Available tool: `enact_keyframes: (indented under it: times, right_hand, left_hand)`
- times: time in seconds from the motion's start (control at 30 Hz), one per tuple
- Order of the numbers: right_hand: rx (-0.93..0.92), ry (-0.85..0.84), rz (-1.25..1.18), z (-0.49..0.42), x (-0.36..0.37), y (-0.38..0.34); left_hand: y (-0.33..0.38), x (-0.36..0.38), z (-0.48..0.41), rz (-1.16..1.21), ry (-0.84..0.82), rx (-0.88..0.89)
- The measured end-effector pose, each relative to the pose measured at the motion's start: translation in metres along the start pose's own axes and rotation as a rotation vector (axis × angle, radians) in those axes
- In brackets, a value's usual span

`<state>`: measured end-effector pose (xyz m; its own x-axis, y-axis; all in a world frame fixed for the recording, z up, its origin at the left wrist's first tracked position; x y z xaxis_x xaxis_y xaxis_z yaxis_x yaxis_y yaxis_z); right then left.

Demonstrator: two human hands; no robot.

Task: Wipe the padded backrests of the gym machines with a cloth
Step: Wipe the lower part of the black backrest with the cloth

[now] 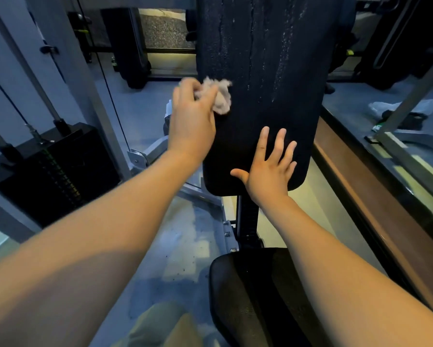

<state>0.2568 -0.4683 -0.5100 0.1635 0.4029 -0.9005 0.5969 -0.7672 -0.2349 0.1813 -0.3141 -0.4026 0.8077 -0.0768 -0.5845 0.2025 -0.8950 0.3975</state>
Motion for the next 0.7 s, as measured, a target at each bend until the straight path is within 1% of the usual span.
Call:
enact_keyframes:
  times: [0.07, 0.13, 0.17, 0.2, 0.27, 0.3, 0.37, 0.47, 0.53, 0.57, 0.63, 0.7]
  right_hand:
    - [0.003, -0.004, -0.007, 0.0, 0.0, 0.0]
    - [0.0, -0.007, -0.017, 0.0, -0.001, -0.001]
    - [-0.004, -0.009, -0.019, 0.0, -0.001, -0.001]
    - [-0.005, -0.013, -0.021, 0.0, -0.001, -0.001]
    - [-0.002, -0.023, -0.02, 0.0, -0.002, -0.001]
    - [0.001, -0.028, -0.018, 0.0, -0.002, -0.002]
    - [0.003, -0.046, -0.024, 0.0, -0.003, -0.004]
    - [0.01, -0.058, -0.027, 0.0, -0.006, -0.005]
    - [0.021, -0.063, -0.02, -0.001, -0.006, -0.005]
    - [0.024, -0.066, -0.015, -0.001, -0.005, -0.005]
    - [0.027, -0.075, -0.01, -0.002, -0.003, -0.005]
    - [0.028, -0.081, -0.006, -0.003, -0.002, -0.004]
  left_hand:
    - [0.0, 0.003, -0.01, -0.034, 0.023, 0.015]
    - [-0.004, 0.012, 0.008, -0.056, 0.028, 0.059]
    - [-0.008, 0.017, 0.024, -0.024, 0.013, 0.043]
    - [-0.013, 0.022, 0.042, 0.036, -0.027, -0.007]
    - [-0.022, 0.025, 0.069, 0.22, -0.11, -0.172]
    - [-0.025, 0.024, 0.072, 0.3, -0.123, -0.232]
    - [-0.027, 0.016, 0.061, 0.4, -0.091, -0.323]
    - [-0.023, -0.001, 0.015, 0.454, 0.041, -0.376]
    - [-0.018, -0.005, -0.004, 0.455, 0.034, -0.418]
    - [-0.014, -0.005, -0.007, 0.458, 0.018, -0.403]
    - [-0.01, -0.005, 0.001, 0.517, -0.035, -0.359]
    - [-0.011, -0.005, 0.008, 0.6, -0.055, -0.373]
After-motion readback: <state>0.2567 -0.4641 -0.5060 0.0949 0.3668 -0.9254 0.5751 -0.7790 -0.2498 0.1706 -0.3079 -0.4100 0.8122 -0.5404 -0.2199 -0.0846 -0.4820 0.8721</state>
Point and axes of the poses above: each hand's wrist, its own z-axis away from the middle knuckle, its own x-axis out of the palm, y = z × x, the point moved 4 cm from there along -z, towards the middle knuckle, and after that the axes turned 10 degrees about -x, right-handed, at the moved point
